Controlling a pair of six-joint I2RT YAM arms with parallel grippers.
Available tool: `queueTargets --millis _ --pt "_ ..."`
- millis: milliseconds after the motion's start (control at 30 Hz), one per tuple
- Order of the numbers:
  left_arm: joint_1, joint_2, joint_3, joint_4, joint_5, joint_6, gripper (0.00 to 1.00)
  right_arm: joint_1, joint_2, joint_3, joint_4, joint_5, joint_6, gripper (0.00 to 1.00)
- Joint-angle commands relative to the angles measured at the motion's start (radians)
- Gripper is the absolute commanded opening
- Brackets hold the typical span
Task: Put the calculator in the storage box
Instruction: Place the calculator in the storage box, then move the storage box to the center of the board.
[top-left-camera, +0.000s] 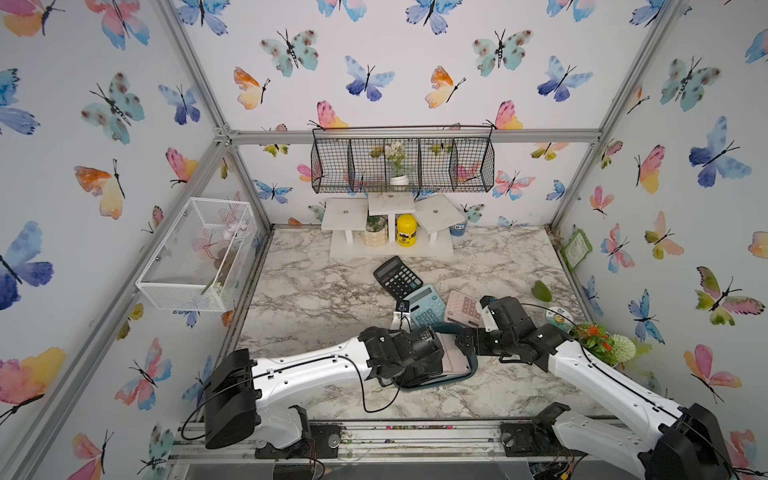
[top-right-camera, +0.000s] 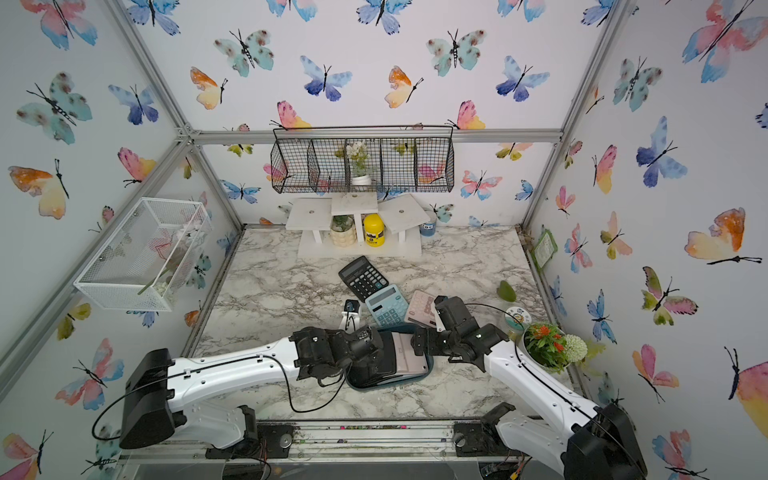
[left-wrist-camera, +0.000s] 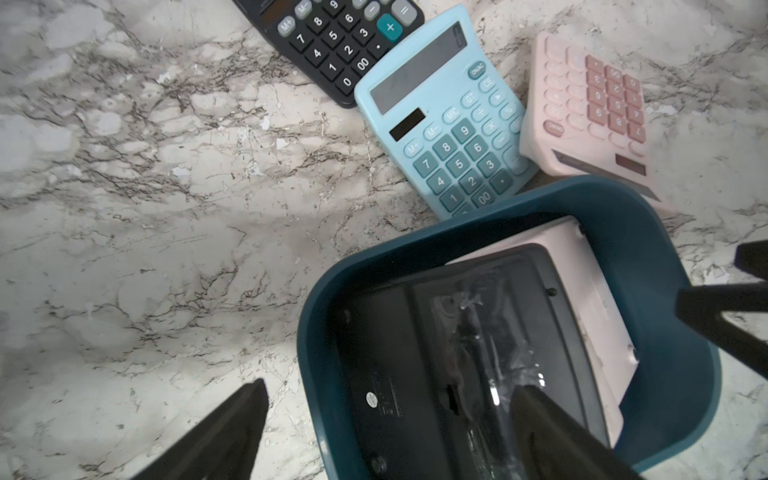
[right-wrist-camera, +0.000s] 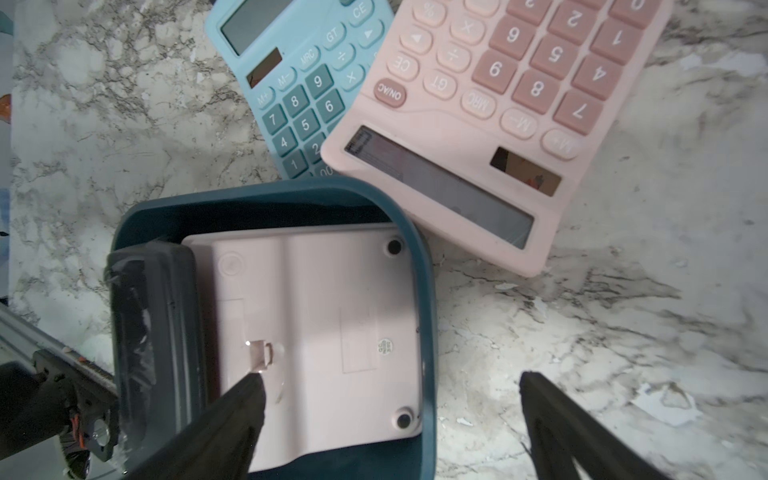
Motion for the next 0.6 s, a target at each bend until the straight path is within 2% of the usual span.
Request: queueTargets --millis 0,67,200,367,467,567 --pt "0.054 -0.097 -0.113 0.139 0.125 0.029 0.99 -0.007 -0.004 -0.027 0.024 -0.077 0.007 0.99" --pt "0.092 -0.144 -0.182 0.199 0.176 0.036 0.99 -0.007 -0.001 -0.047 0.040 -0.101 0.011 0.98" --pt "0.163 -0.222 -0.310 0.356 0.299 0.055 0.97 -0.007 -0.012 -0.088 0.089 -0.155 0.015 0.89" --pt "0.216 -0.232 -0.381 0.467 0.385 0.067 0.85 -0.007 -0.003 -0.114 0.155 -0.253 0.029 0.80" --pt "0.251 -0.220 -0.410 0.526 0.429 0.072 0.72 -0.006 0.010 -0.128 0.208 -0.304 0.049 0.77" --pt "0.283 -0.203 -0.436 0.572 0.449 0.075 0.66 -0.006 0.029 -0.134 0.244 -0.338 0.065 0.75"
